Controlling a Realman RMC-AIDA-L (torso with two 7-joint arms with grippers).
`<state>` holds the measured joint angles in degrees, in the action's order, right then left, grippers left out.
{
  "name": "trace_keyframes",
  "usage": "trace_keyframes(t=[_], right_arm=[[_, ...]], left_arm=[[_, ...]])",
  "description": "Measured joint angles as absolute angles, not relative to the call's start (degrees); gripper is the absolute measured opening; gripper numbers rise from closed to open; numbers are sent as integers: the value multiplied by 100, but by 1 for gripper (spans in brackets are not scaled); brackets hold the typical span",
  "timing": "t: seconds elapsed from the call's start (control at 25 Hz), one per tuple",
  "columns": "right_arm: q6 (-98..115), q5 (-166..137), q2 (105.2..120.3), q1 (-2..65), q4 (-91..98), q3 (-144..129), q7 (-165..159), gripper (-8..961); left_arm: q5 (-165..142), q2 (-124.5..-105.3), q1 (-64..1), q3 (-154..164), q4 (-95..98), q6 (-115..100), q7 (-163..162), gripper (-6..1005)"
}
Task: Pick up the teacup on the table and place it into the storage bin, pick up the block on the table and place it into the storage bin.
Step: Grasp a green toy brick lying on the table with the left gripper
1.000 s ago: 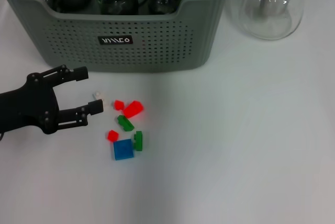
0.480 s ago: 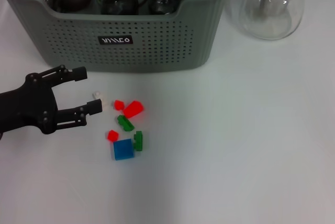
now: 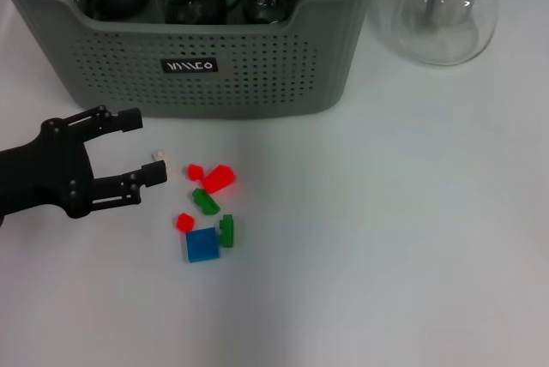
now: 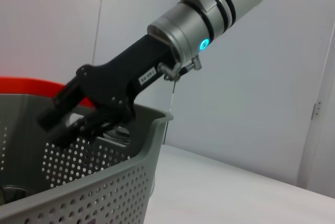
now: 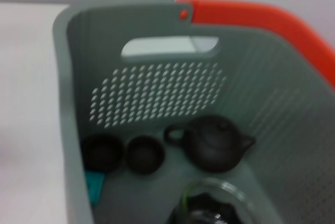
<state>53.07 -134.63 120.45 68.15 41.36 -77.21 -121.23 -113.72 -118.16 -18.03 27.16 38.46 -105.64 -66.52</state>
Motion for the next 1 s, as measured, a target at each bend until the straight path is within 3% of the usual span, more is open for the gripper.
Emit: trace_keyframes(t=[0.44, 0.56, 0.8, 1.0], right_arm=[[6709, -11847, 12001, 4499, 8215, -7475, -12015, 750], [7315, -10770, 12001, 3748, 9060, -7139, -11525, 824], [9465, -8793, 12004, 2641, 9152, -6364, -10736, 824], [10703, -8911, 11978, 2330, 7819, -6057, -10379, 824]], left_arm=[[-11373, -11801, -1775, 2695, 3886, -10669, -6652, 851], [-11373, -11770, -1782, 2647, 3893, -10724, -6644, 851], [-11432, -11715, -1774, 2617, 4085, -11025, -6650, 849], [-11682, -11767, -1799, 2825, 4711, -11355, -7126, 847]])
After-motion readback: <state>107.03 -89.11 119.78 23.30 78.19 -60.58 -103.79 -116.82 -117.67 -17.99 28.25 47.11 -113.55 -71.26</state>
